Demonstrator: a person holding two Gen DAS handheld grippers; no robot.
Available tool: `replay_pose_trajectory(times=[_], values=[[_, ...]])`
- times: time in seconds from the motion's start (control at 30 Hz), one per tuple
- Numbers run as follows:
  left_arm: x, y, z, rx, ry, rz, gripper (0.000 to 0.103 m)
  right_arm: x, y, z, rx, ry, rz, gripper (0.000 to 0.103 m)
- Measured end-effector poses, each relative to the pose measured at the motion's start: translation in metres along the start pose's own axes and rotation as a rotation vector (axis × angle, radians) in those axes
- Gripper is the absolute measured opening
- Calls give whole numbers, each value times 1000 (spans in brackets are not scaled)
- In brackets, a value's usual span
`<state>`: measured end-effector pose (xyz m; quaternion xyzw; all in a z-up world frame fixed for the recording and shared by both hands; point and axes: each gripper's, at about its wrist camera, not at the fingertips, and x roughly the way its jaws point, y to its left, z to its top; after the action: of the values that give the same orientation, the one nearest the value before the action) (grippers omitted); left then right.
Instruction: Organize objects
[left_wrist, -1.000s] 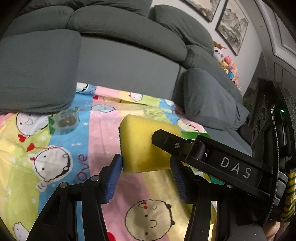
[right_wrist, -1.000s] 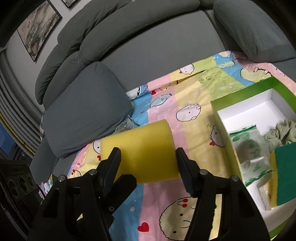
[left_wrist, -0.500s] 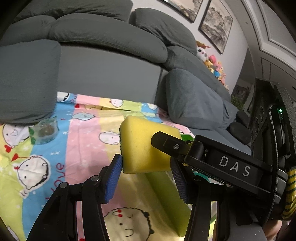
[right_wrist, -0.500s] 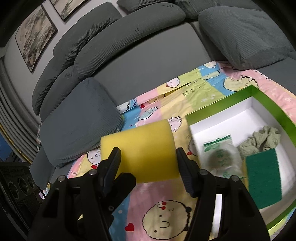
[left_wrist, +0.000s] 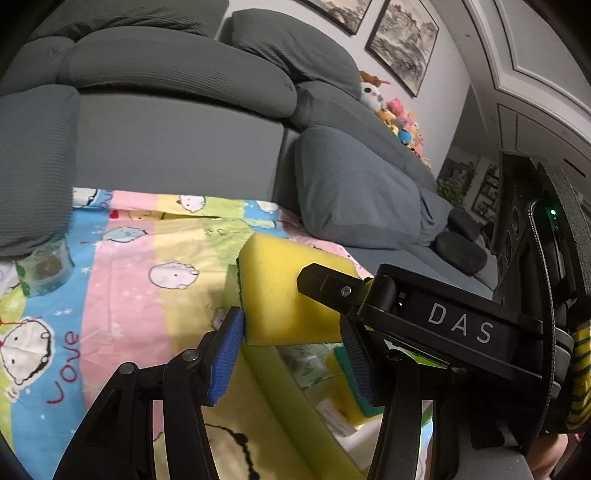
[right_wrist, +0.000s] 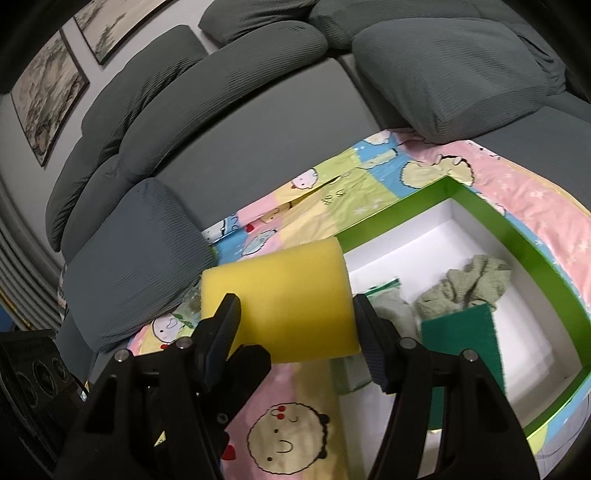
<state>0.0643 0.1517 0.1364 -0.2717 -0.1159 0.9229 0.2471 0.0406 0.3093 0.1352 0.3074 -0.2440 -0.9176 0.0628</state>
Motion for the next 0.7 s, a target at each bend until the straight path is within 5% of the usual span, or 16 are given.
replay_pose_trajectory(times=[0.7], values=[[41,-38,-13,0,90,-108,55,-13,-53,8,78,1,-136,62]])
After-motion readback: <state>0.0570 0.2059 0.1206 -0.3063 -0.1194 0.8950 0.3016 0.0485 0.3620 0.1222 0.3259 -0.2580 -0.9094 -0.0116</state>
